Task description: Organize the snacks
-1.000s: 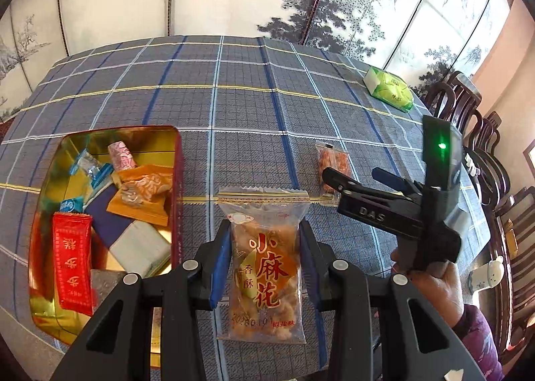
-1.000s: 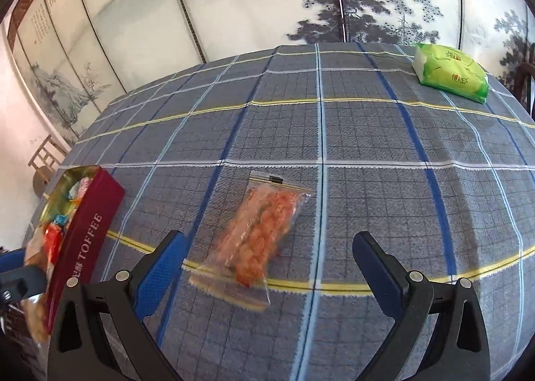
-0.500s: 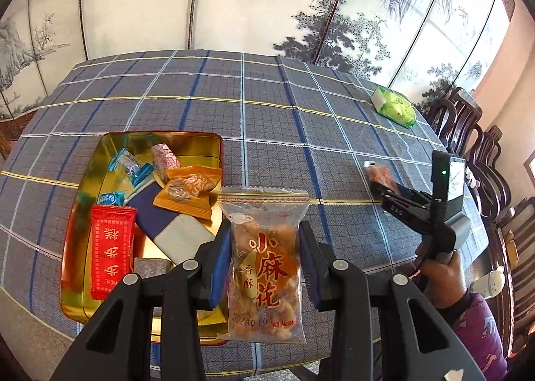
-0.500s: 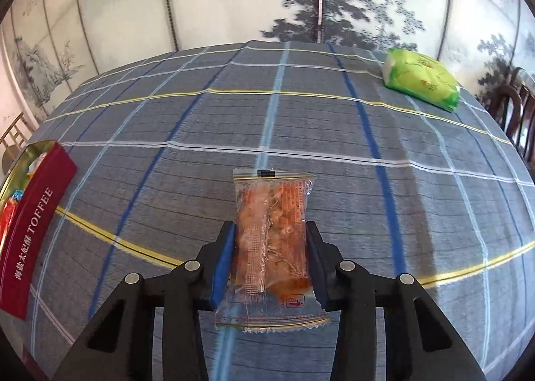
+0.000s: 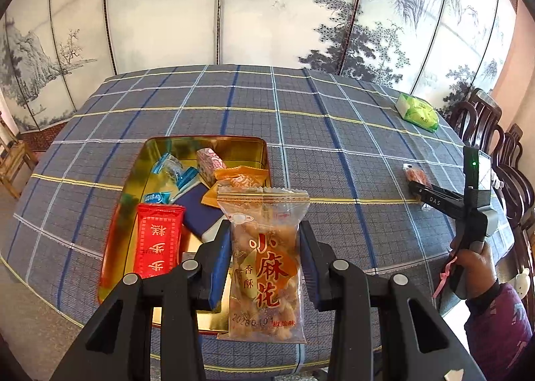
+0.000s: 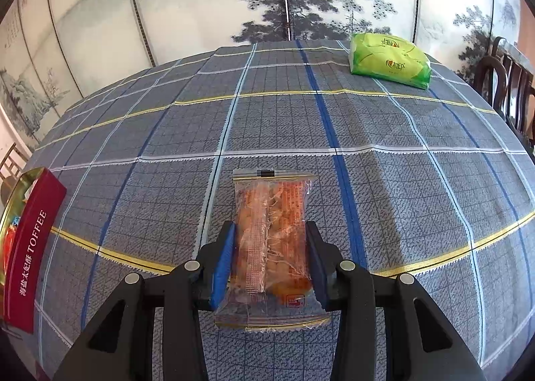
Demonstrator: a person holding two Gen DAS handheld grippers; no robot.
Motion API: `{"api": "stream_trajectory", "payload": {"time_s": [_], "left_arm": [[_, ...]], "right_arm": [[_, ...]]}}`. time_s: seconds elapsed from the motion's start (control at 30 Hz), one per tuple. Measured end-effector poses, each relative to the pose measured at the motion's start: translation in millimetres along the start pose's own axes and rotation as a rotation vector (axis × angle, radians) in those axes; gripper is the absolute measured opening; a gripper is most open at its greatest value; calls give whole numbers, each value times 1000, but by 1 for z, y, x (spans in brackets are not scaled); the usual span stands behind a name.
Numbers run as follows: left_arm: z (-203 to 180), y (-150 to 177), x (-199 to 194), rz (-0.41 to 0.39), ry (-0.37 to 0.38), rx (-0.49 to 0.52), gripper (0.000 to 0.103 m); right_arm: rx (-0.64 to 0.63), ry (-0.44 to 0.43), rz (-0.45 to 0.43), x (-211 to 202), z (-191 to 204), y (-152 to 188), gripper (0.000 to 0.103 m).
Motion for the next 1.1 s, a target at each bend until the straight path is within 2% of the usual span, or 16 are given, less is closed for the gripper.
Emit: {"api": "stream_trajectory", "payload": {"time_s": [0.43,1.1], "left_arm": [[35,7,3,-12,-81,-25,35],[75,18,16,26,-136,-67,35]], "right_arm": [[-7,7,0,-1,-1,1,42],[-9,8,-1,-1,-1,1,42]]}}
Point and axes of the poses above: each gripper's, at about its wrist camera, not at the fingertips, and x roughly the way its jaws point, z to its left, y to its underside, the point moved 6 cm from there along x, roughly the way its jaws point, and after that the axes turned 6 degrees about y, right-handed, at the moved point
